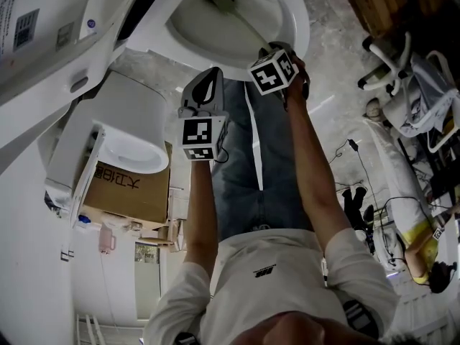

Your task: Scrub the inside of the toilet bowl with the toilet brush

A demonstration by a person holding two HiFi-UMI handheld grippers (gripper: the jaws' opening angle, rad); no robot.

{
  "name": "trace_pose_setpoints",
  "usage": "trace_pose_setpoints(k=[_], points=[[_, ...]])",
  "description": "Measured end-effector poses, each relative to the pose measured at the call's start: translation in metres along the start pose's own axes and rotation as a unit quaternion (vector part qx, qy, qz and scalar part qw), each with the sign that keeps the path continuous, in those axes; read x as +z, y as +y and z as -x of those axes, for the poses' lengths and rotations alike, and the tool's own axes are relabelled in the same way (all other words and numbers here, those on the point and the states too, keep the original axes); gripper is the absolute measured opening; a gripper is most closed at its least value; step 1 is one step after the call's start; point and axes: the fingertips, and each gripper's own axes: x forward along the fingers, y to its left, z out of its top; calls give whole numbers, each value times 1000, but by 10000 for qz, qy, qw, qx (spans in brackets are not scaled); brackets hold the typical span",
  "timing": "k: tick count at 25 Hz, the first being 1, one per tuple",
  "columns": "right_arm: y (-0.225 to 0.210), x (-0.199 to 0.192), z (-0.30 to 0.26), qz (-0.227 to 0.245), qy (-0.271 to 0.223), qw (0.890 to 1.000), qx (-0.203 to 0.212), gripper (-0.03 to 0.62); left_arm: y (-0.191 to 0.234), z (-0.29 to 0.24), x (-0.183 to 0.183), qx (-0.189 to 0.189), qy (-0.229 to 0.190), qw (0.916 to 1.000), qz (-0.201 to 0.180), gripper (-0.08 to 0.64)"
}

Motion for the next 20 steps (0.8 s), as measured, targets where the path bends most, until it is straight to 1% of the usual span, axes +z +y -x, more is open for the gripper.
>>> trace_pose_setpoints(k=[2,5,9,13,16,20], points=[[2,-11,2,-10,45,10000,7,85,-2,0,0,-4,-55,10000,7,9],[3,-25,7,-43,72,10000,-13,84,-6,0,-1,-30,88,10000,4,9],[7,-38,17,-75,90,9999,-28,84,-8,2,0,-51,133,9999,-21,9],[11,-51,28,-68,119,9999,-52,84,-10,5,7,-65,-138,9999,-33,9],[11,-59,39,-42,90,9999,-84,84,-13,9,12,-85,-188,9997,-120,9],[15,-71,60,13,40,9999,-119,84,-25,21,15,-185,-93,9993,-319,9]])
